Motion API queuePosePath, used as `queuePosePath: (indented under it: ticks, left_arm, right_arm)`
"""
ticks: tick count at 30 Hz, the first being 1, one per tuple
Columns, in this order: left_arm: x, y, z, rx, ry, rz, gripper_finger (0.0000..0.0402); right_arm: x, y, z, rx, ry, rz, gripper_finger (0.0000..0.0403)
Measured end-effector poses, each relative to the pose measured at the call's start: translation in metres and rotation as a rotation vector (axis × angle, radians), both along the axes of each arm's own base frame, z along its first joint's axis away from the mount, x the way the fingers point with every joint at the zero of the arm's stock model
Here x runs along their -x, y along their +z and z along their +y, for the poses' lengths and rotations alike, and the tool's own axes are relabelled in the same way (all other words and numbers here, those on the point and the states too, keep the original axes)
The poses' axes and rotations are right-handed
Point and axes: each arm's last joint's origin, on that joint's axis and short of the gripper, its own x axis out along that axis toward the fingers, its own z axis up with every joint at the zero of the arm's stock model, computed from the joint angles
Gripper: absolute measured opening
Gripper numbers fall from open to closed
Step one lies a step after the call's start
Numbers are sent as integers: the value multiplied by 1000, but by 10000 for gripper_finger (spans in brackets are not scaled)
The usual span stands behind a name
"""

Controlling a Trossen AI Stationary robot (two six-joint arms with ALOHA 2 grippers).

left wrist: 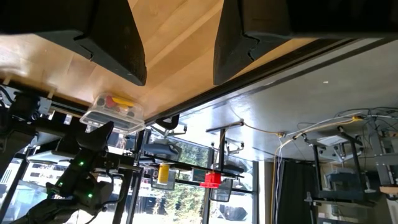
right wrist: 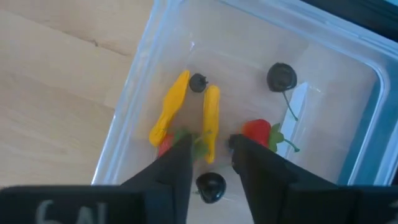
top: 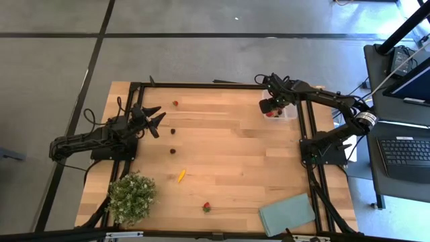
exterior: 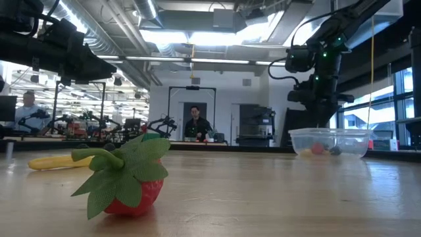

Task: Pick and placing Produce into tupperware
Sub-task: Put the blueberry into the transparent bin, then put the red strawberry into the transparent bin

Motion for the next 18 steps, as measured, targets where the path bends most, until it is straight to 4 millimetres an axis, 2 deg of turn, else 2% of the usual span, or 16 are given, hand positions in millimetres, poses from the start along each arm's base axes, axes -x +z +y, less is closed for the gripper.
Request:
queuePosePath:
  ticks: [9,14,18]
  left_arm:
    - [0,1,0,-3,0,-14,179]
    - [0,3,0,-7,0,-33,179]
    - [0,3,0,-7,0,-33,179]
  right_arm:
    - [-4,7,-3,33,4,-34,192]
    - [-16,46,-2,162,101,-142,201]
    - [-30,90,16,268,283,-259,201]
